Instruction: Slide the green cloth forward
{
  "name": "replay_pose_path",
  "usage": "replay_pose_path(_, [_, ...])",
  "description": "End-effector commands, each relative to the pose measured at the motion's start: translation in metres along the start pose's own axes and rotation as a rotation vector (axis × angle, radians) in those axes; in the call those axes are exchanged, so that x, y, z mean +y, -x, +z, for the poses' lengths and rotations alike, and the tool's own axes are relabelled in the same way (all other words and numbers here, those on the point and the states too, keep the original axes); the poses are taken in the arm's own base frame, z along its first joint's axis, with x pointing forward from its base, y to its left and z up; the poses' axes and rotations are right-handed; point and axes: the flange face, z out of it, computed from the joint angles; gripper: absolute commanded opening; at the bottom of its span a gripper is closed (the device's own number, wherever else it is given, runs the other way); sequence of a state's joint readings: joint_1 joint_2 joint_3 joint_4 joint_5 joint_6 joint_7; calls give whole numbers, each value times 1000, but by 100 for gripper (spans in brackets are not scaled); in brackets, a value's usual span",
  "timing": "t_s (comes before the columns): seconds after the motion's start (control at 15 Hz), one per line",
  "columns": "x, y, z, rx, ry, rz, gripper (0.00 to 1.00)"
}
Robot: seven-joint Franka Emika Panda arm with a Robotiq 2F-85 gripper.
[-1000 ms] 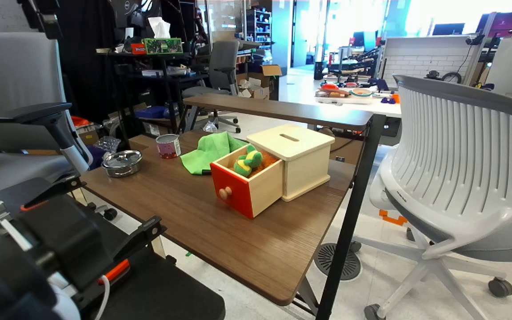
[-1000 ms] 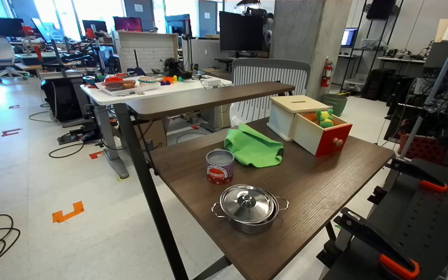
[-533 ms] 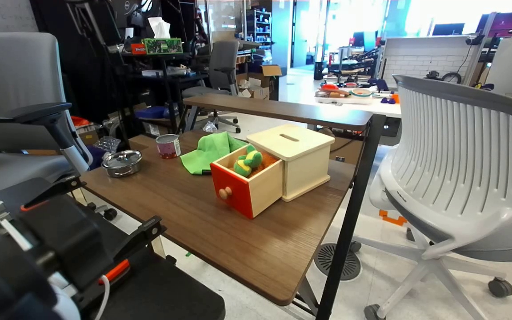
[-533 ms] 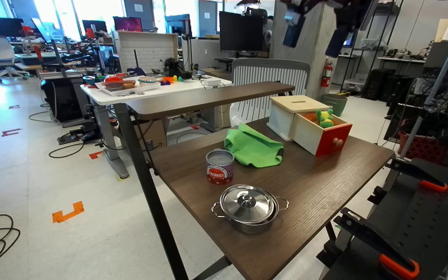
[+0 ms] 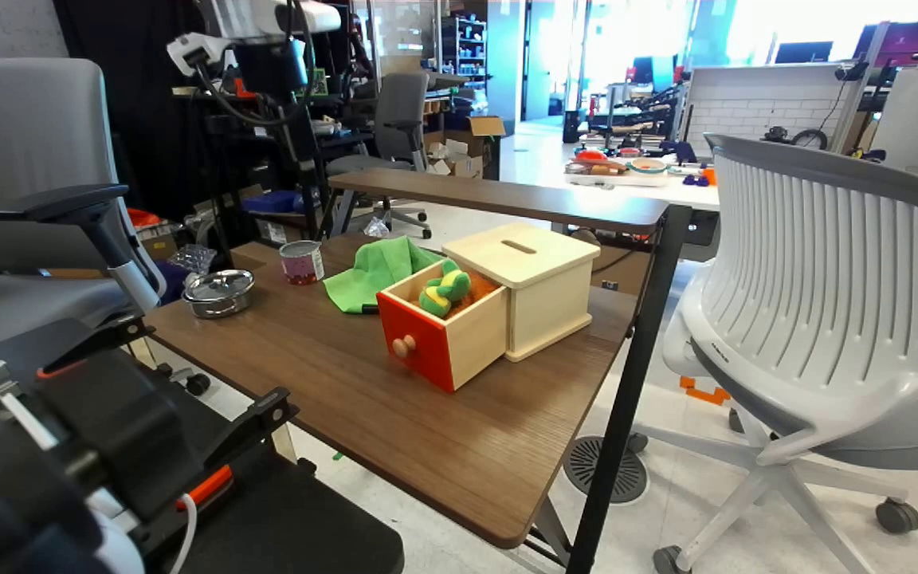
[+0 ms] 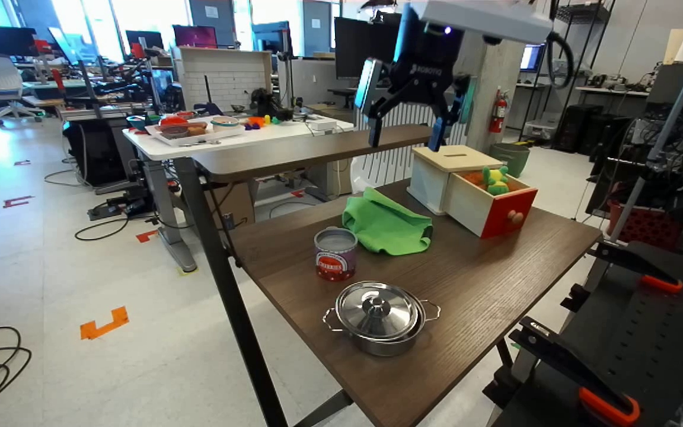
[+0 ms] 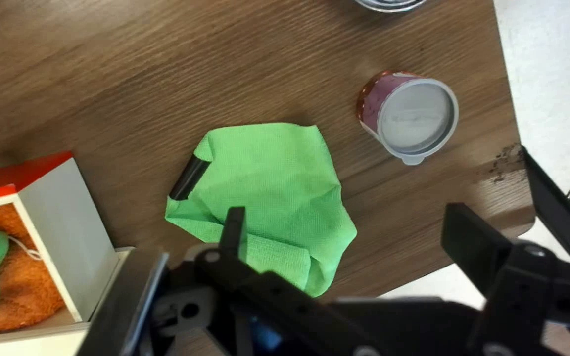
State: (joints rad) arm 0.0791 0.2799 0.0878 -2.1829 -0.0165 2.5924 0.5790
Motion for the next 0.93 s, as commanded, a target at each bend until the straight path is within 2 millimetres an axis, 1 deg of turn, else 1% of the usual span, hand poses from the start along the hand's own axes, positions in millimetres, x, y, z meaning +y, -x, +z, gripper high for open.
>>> replay_pose_path(0.0, [-15,-45,42,14,20,38,100])
replay_pose_path(0.2, [-10,-75,68,7,26,53,100])
replay_pose_path(0.4, [-5,-102,87,35,23,66,100])
replay_pose_path(0.6, [-1,-115,104,39,34,52,100])
replay_pose_path(0.87, [6,-123,128,25,43,41,100])
